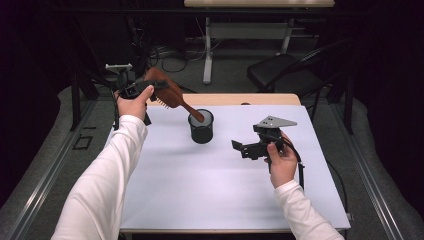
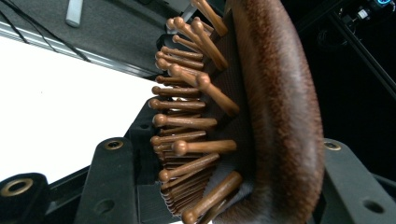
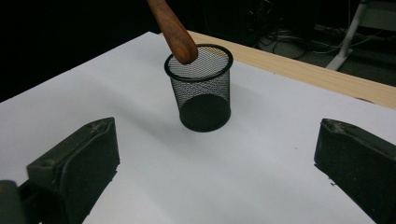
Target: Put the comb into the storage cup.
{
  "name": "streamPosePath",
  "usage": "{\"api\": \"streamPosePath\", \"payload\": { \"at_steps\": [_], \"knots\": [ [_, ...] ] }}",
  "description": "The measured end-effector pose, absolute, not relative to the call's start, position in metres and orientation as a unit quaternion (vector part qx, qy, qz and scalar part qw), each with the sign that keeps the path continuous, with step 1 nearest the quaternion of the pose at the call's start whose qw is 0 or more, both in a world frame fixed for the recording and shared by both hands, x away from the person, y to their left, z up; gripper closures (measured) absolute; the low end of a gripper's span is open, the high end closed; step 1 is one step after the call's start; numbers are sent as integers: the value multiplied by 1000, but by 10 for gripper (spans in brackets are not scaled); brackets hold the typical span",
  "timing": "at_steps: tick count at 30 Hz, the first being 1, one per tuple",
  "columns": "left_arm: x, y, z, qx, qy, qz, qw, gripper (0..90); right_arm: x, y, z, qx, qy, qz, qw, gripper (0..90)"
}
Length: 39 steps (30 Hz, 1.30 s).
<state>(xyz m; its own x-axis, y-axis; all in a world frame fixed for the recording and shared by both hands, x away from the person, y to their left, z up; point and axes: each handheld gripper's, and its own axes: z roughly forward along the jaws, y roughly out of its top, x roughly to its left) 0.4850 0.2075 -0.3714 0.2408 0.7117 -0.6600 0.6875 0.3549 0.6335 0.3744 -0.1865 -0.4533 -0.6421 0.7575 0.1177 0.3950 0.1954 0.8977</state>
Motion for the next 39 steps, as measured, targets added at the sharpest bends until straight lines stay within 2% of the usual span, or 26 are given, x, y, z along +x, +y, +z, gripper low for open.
{"api": "streamPosePath", "payload": {
  "at_steps": [17,39],
  "knots": [
    [487,199,-375,575,614,33,540,481,375,-207,-461,413,727,510,202,0],
    [490,183,-382,581,611,48,536,480,371,-220,-463,433,707,520,202,0]
  ]
}}
